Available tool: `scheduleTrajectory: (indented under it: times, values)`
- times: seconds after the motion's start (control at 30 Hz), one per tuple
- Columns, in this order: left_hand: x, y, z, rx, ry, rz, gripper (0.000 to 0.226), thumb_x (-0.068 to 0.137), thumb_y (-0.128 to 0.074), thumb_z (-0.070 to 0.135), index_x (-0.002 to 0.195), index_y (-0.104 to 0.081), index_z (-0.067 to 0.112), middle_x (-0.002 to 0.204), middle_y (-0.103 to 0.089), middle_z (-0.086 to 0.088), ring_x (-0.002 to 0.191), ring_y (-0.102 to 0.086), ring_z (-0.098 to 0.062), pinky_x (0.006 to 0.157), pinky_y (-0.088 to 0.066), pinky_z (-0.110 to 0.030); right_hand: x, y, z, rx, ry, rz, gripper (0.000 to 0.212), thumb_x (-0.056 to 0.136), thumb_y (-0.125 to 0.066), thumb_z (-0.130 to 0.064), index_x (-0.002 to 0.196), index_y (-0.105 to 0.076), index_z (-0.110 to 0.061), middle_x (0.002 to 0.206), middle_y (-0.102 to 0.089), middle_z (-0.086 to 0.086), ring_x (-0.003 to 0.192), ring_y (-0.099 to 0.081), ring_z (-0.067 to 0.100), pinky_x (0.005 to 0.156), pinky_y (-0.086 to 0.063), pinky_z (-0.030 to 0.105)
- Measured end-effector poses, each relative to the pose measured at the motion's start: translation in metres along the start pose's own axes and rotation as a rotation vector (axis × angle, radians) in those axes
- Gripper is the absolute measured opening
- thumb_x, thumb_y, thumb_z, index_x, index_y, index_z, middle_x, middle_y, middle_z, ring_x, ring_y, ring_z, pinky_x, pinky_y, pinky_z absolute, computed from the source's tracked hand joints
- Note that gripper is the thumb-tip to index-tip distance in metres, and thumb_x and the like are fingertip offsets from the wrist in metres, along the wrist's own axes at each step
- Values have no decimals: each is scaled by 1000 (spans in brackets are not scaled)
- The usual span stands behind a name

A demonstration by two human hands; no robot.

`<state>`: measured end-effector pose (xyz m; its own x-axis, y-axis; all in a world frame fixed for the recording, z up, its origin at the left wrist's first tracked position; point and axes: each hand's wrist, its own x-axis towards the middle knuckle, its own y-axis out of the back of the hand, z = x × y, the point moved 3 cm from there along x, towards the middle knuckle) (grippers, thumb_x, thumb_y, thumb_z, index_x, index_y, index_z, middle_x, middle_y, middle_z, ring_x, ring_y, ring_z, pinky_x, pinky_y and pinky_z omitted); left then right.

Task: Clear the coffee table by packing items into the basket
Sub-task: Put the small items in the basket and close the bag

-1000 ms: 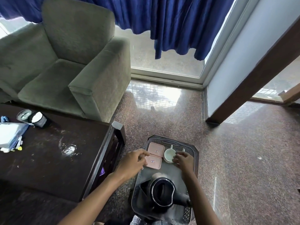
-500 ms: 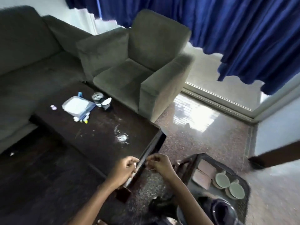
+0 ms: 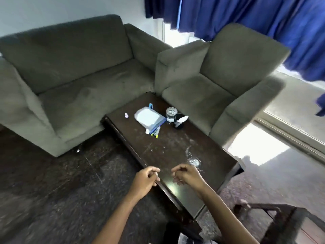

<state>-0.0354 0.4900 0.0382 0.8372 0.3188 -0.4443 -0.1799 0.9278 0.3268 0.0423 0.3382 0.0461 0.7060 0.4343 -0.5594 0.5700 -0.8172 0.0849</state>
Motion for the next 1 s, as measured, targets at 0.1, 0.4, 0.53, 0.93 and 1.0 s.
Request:
scheduleTrajectory:
  times: [0.1, 0.4, 0.53, 0.93, 1.0]
  values:
    - [24, 24, -2, 9, 12, -35, 24, 91, -43, 1, 98, -61, 14, 71, -63, 0, 52, -52, -7, 46, -36, -6, 33, -12, -11, -1, -33, 26, 22, 83, -52, 7, 76, -60, -12, 69, -62, 2, 50, -59, 10, 44, -43, 16]
    - [134, 102, 9, 74, 54, -28, 23, 92, -42, 1, 99, -61, 13, 71, -64, 2, 43, -54, 5, 46, -39, -4, 175, -58, -51, -80, -172, 0, 25, 80, -51, 5, 66, -60, -14, 65, -59, 10, 37, -53, 5, 47, -38, 19]
    - [185, 137, 24, 100, 31, -14, 21, 92, -44, 4, 99, -60, 16, 74, -65, 4, 45, -55, 5, 49, -38, -5, 231, -69, -72, -125, -210, -36, 22, 80, -54, -2, 65, -61, -17, 57, -58, 1, 38, -53, 5, 49, -41, 19]
    - [315, 224, 34, 96, 86, -85, 25, 91, -45, 1, 91, -61, 21, 73, -65, 4, 47, -54, 1, 49, -42, -10, 369, -97, -112, -130, -352, 8, 24, 82, -51, 0, 62, -51, -15, 58, -52, 3, 38, -50, 8, 44, -33, 14]
    - [346, 237, 35, 92, 91, -131, 28, 90, -44, -1, 87, -61, 22, 66, -64, 7, 46, -53, 1, 51, -46, -17, 407, -98, -127, -130, -337, 71, 25, 81, -50, 3, 61, -52, -12, 52, -54, 3, 38, -49, 11, 38, -33, 12]
